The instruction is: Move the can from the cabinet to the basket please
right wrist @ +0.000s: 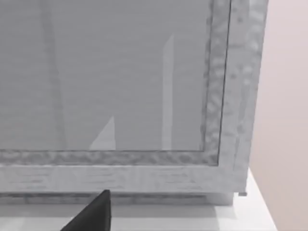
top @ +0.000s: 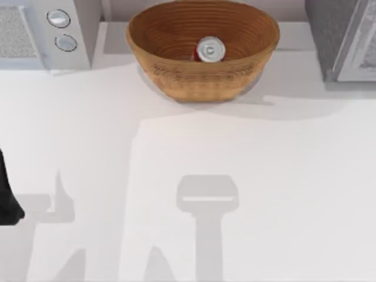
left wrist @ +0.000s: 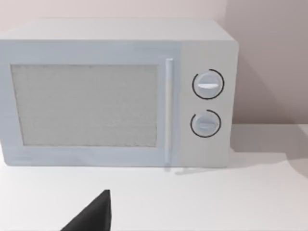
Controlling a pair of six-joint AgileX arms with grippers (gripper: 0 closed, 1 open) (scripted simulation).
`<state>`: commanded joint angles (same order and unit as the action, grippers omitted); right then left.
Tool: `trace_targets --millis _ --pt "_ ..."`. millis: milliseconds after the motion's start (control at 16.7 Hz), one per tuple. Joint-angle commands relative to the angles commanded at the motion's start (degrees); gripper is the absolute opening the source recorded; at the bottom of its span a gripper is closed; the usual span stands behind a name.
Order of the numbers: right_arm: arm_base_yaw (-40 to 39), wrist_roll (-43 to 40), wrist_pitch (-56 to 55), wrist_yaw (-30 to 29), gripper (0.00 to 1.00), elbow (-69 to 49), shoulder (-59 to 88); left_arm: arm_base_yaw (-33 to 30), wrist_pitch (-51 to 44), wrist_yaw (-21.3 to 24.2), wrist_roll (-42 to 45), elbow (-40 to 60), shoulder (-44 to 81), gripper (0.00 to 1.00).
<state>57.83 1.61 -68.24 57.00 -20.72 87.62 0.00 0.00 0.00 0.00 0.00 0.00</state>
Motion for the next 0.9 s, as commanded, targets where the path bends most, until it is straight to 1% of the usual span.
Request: trace_targets --millis 120,420,540,720,900 --pt "0.91 0.04 -0.99 0.91 1.00 -0.33 1.28 0.00 0.00 0.00 0.00 0.00 0.00 1.00" --pt "0.67 0.02 -0.77 0.78 1.00 -0.15 1.13 0.00 0.00 0.00 0.00 0.00 0.00 1.00" --pt "0.82 0.02 1.02 0.95 1.00 -1.96 0.97 0.00 0.00 0.00 0.00 0.00 0.00 1.00" --pt "1.41 -0.02 8.03 1.52 1.00 -9.02 0.49 0.00 0.00 0.00 0.00 0.00 0.00 1.00" --pt "2.14 -0.10 19.95 2.11 1.00 -19.87 -0.46 0.00 0.00 0.00 0.00 0.00 0.00 1.00"
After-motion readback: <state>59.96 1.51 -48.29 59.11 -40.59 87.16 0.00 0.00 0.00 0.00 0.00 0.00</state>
